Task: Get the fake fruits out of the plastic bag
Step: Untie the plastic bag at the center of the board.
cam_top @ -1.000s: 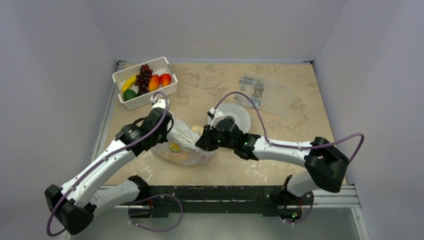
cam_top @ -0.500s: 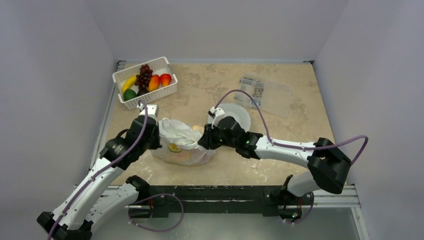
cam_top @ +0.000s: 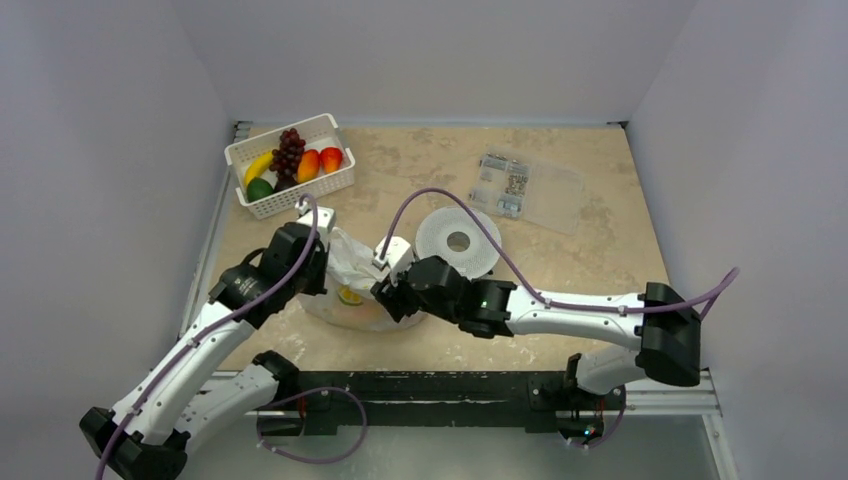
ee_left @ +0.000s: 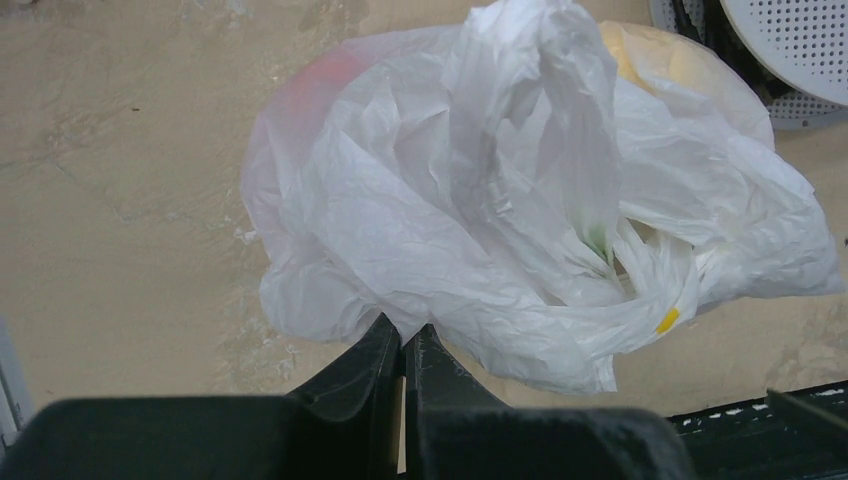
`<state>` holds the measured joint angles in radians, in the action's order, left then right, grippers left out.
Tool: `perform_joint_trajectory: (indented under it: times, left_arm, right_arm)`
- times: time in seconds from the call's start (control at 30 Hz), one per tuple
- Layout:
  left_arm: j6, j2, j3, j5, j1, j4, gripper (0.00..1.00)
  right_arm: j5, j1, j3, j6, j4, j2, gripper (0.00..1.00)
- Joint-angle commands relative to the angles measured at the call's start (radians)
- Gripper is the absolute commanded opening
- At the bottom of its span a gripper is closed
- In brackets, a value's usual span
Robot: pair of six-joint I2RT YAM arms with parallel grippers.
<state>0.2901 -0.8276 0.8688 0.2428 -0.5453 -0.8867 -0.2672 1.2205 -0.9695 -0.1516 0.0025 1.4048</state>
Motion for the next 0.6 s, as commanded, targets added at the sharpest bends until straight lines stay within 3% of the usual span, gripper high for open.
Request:
perform_joint_trajectory:
  times: [0.0, 0.17, 0.57]
  left_arm:
    - [-0.028, 0.021, 0.009, 0.032, 0.005, 0.042, 0.0]
    - [-0.019, 0.061, 0.0, 0.057, 0.004, 0.042, 0.0]
    - [-0.019, 0.078, -0.005, 0.053, 0.005, 0.046, 0.0]
  right_arm:
    - [-0.048, 0.086, -0.059, 0.222, 0.039, 0.006, 0.57]
    - [-0.197, 0.153, -0.131, 0.281, 0.035, 0.132, 0.44]
    - [-0.699, 0.214, -0.271, 0.386, 0.097, 0.432, 0.47]
